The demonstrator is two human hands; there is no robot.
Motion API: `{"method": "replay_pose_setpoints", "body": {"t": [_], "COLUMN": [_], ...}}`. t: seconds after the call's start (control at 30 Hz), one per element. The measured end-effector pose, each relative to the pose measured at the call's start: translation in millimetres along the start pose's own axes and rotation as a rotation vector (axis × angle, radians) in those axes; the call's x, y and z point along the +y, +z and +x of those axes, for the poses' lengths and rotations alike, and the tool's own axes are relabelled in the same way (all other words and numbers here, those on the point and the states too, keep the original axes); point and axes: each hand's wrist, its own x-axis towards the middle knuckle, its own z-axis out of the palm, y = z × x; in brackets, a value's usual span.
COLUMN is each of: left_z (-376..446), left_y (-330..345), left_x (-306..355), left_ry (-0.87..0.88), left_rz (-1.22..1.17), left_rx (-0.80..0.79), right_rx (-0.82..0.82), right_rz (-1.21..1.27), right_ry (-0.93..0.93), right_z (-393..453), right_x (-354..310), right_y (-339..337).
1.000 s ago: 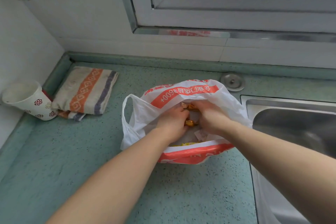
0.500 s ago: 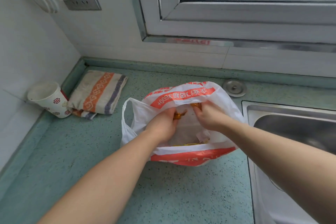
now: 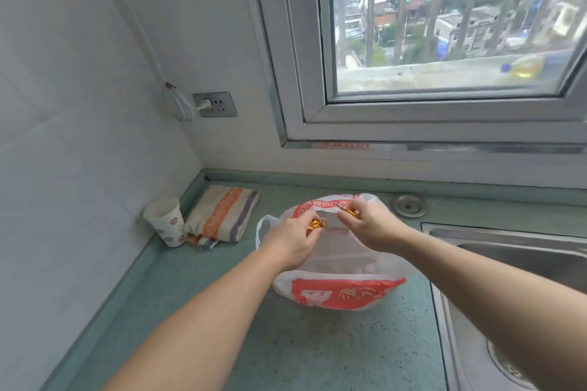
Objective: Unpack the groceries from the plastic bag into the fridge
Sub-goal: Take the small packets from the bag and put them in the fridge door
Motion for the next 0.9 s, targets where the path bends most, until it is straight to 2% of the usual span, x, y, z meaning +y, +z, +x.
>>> {"method": "replay_pose_setpoints", "body": {"t": [0.13,0.23,0.5,0.7,0.9], "left_z": [-1.0,-3.9,-41.7,-74.7,-156.4], "left_y": [-23.6,-22.3,6.0,10.4,39.5], "left_x": [10.9,23.5,38.9,122.1,225.9], "left_ry": [0.043,0.139,0.303,0.494,0.748], "left_rz": [-0.069,-0.123,-0.194,-0.185,-0.234], "left_rx": [0.051,0.057,-0.087,-0.090,-0.213], "right_rx": [0.110,0.229,0.363,0.549,0.694], "right_rz": [-0.009,0.008,-0.048,-0.009,-0.061], "right_ry": [0.018,0.088,0.332,0.410,0.534], "right_z": [-30.0,-56.8,-163.8,-267.4,-406.3], "right_x": [-9.8,-8.3,8.8,7.2,8.7], "right_y": [-28.9,-42.1,-30.9,-50.2,-67.7]}}
